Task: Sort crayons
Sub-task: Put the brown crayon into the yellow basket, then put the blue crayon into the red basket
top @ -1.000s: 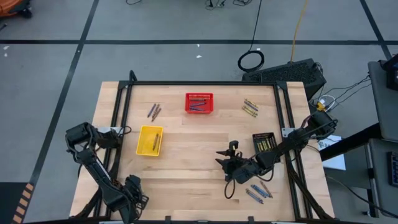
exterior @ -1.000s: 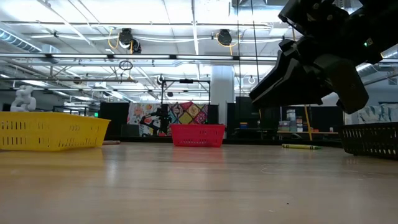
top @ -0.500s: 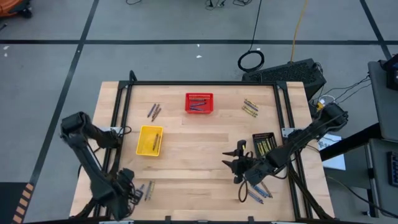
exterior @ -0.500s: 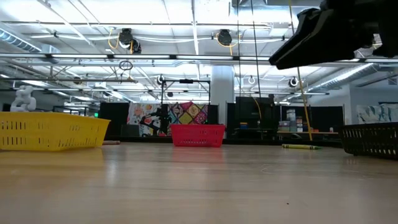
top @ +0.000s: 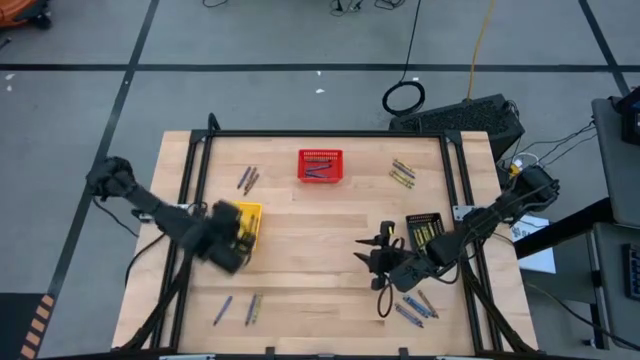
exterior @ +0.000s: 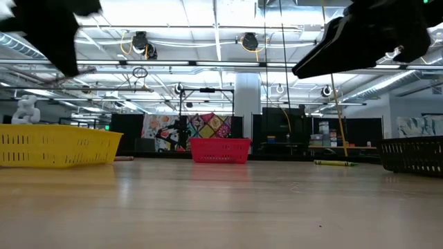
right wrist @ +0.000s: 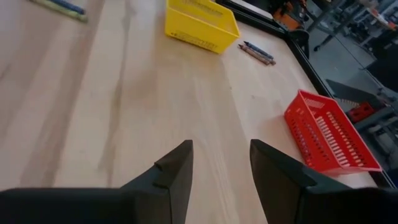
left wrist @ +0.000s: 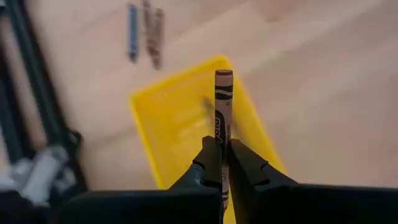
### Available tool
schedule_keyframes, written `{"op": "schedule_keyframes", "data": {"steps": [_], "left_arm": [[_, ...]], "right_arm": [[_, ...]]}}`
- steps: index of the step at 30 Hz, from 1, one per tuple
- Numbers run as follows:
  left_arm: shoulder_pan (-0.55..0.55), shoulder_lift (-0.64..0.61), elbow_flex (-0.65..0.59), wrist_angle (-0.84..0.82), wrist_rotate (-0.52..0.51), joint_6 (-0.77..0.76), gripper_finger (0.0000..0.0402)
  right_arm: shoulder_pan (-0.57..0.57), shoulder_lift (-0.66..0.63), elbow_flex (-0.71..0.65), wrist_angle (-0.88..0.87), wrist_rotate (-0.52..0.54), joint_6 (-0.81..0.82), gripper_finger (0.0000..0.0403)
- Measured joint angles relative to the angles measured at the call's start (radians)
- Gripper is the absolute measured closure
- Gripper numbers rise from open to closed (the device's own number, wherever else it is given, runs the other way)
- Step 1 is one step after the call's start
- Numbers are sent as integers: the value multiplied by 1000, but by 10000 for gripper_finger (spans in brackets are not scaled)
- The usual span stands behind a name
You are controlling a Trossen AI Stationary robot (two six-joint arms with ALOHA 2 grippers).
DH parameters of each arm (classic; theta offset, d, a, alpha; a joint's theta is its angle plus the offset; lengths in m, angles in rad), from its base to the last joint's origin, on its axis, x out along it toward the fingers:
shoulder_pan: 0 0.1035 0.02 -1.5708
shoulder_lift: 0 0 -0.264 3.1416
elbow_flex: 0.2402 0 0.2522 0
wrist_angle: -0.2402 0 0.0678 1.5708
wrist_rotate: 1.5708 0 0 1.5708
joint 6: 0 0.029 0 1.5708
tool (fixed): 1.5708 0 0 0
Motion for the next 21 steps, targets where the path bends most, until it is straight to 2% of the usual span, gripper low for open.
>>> {"op": "schedule_keyframes", "data": {"steps": [5,8,10,13,17,21], "left_arm": [[249,-47,-178,256,151,314,400],[338,-50,-268,382,227,419,399],[382,-50,-297,402,250,455,393],[426,-52,-304,396,260,508,360],[463,-72,-303,397,325,602,293],[457,-122,-294,360,364,604,237]], "right_arm": [[-1,0,0,15,0,34,259],[3,0,0,16,-1,71,259],[11,0,0,15,-2,83,259],[25,0,0,16,-4,84,259],[32,0,0,14,-4,84,259],[32,0,0,2,-4,84,259]]}}
